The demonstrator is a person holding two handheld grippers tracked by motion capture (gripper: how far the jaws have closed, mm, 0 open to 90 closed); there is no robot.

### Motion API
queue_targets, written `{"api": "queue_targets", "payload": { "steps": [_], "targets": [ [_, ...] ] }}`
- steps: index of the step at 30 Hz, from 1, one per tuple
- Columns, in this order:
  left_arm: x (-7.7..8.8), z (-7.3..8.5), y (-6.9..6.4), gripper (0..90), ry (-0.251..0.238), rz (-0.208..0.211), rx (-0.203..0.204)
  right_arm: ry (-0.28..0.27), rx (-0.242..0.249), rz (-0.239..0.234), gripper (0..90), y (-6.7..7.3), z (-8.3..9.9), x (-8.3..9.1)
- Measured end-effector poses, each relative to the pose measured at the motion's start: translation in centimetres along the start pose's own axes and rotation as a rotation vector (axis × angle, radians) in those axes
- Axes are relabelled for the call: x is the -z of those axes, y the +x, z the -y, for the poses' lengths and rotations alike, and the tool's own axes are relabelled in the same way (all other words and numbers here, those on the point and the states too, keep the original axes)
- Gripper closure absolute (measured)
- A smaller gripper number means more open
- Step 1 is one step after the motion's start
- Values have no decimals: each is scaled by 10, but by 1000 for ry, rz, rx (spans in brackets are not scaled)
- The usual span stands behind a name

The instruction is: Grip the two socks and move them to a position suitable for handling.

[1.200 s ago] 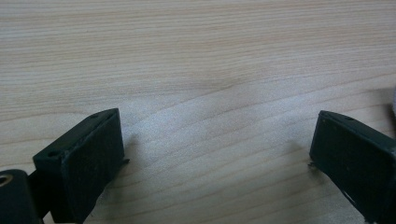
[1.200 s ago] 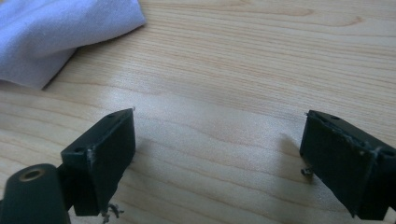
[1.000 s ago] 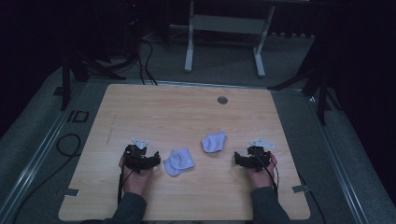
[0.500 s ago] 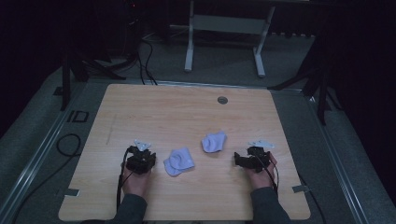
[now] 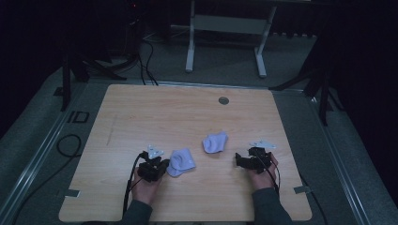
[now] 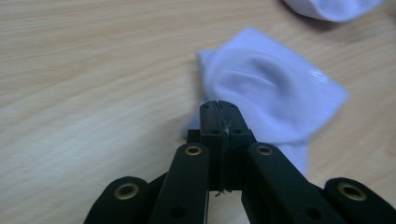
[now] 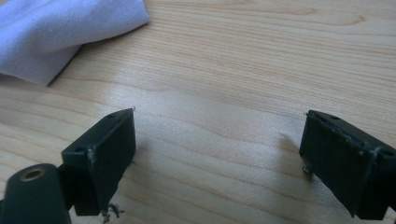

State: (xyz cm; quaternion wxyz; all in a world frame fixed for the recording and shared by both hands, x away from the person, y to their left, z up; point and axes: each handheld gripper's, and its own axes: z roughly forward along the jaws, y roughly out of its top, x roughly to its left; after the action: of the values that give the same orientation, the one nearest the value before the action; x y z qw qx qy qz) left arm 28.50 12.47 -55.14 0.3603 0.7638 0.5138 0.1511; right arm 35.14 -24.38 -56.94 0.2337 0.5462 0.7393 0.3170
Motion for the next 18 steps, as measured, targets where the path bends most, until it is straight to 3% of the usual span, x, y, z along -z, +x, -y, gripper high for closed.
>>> {"api": "queue_targets", "payload": {
  "steps": [9, 18],
  "targets": [
    [-10, 3, -14, 895, 41, 25, -68, 0, 1, -1, 103, 0, 0, 0],
    [-13, 2, -25, 897, 48, 70, -135, -18, 7, -6, 219, 4, 2, 4]
  ]
}}
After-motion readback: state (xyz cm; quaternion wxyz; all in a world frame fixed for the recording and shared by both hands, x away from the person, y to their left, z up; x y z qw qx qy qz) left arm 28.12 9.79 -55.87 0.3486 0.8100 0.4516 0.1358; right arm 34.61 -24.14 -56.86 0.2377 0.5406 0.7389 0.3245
